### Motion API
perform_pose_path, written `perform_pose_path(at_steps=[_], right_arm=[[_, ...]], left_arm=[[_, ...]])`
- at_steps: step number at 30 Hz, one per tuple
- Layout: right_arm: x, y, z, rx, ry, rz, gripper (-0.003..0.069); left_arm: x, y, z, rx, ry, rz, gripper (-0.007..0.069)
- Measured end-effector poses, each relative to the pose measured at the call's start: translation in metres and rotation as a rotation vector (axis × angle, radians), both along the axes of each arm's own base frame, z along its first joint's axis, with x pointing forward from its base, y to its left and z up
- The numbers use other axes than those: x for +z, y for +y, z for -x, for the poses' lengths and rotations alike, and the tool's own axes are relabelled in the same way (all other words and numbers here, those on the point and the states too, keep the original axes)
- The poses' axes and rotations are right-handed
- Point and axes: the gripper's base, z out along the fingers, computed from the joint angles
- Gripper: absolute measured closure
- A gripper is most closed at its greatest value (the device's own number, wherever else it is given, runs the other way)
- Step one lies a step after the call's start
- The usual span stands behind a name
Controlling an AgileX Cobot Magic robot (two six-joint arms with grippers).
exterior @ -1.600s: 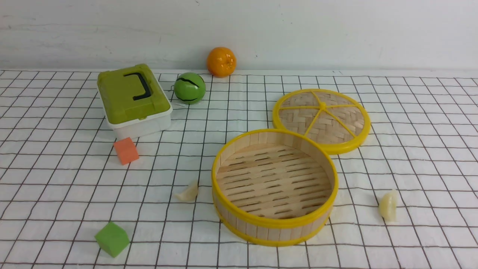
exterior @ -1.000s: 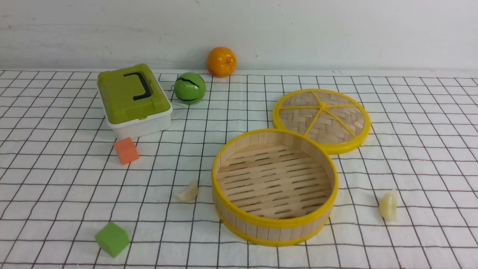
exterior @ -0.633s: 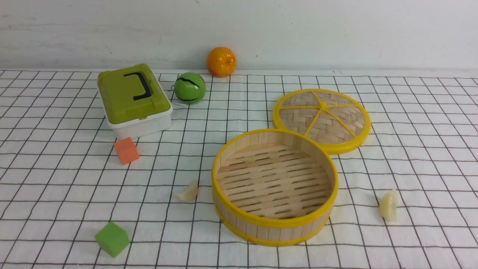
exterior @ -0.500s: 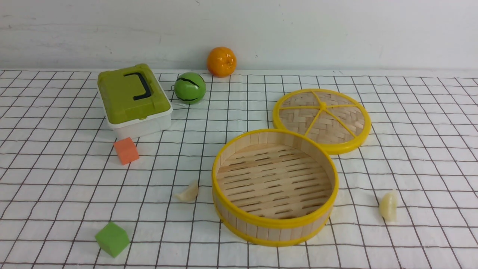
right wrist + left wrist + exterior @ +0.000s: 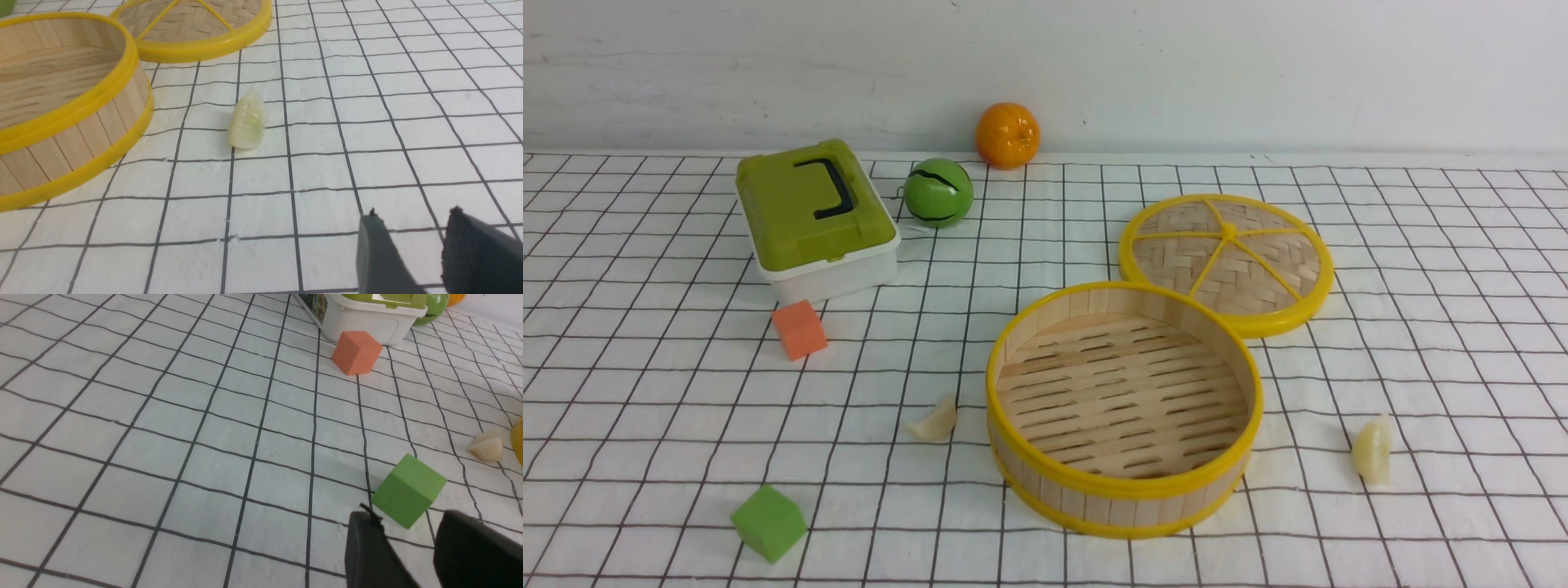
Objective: Put the dumplings into the steamer on the table with the white tablecloth.
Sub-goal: 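Reach for and grasp a dumpling on the table with the left gripper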
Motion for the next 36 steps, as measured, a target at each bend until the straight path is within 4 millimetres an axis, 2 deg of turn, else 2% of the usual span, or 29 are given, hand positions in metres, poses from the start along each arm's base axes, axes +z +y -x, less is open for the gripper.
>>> perform_pose_path(at_steps=[6,8,10,11,12,15,17,18,19,20,21,22,30,33,36], right_arm=[[0.000,0.000,0.000,0.001,0.000,-0.008,0.0419],[0.000,0.000,0.000,0.001,0.000,-0.008,0.0419],[0.000,0.001,0.000,0.001,0.000,-0.015,0.0419],[0.000,0.001,0.000,0.001,0.000,-0.016,0.0419],[0.000,0.002,0.000,0.003,-0.003,-0.053,0.0419],[0.002,0.007,0.000,-0.006,-0.009,-0.281,0.0419],[0.002,0.011,0.000,-0.024,-0.004,-0.495,0.0419],[0.003,0.015,0.000,-0.036,0.003,-0.686,0.0419],[0.004,0.017,0.000,-0.046,0.011,-0.797,0.0419],[0.004,0.017,0.000,-0.048,0.012,-0.823,0.0419],[0.006,0.020,0.000,-0.063,0.028,-1.007,0.0419],[0.007,0.021,0.000,-0.067,0.033,-1.096,0.0419],[0.011,0.020,-0.001,-0.077,-0.001,-1.176,0.0419],[0.012,0.021,-0.001,-0.063,-0.006,-1.155,0.0419],[0.028,0.024,0.002,0.016,-0.023,-1.023,0.0419]], left_arm=[[0.000,0.001,0.000,0.001,-0.003,-0.021,0.0386],[0.002,-0.001,-0.001,0.005,-0.027,0.067,0.0386],[0.005,-0.004,-0.001,0.018,-0.054,0.243,0.0386],[0.005,-0.004,-0.001,0.018,-0.054,0.243,0.0386],[0.008,-0.007,-0.002,0.037,-0.073,0.495,0.0386],[0.012,-0.013,-0.002,0.075,-0.074,0.958,0.0386],[0.014,-0.015,-0.002,0.091,-0.067,1.168,0.0386],[0.015,-0.015,-0.002,0.097,-0.068,1.244,0.0386],[0.016,-0.015,-0.002,0.099,-0.070,1.272,0.0386],[0.016,-0.015,-0.002,0.099,-0.070,1.275,0.0386],[0.016,-0.015,-0.002,0.100,-0.076,1.283,0.0386],[0.016,-0.015,-0.002,0.101,-0.079,1.283,0.0386],[0.019,-0.015,-0.002,0.089,-0.090,1.257,0.0386],[0.049,-0.018,0.004,-0.016,-0.147,1.036,0.0386],[0.094,-0.021,0.017,-0.140,-0.249,0.689,0.0386]])
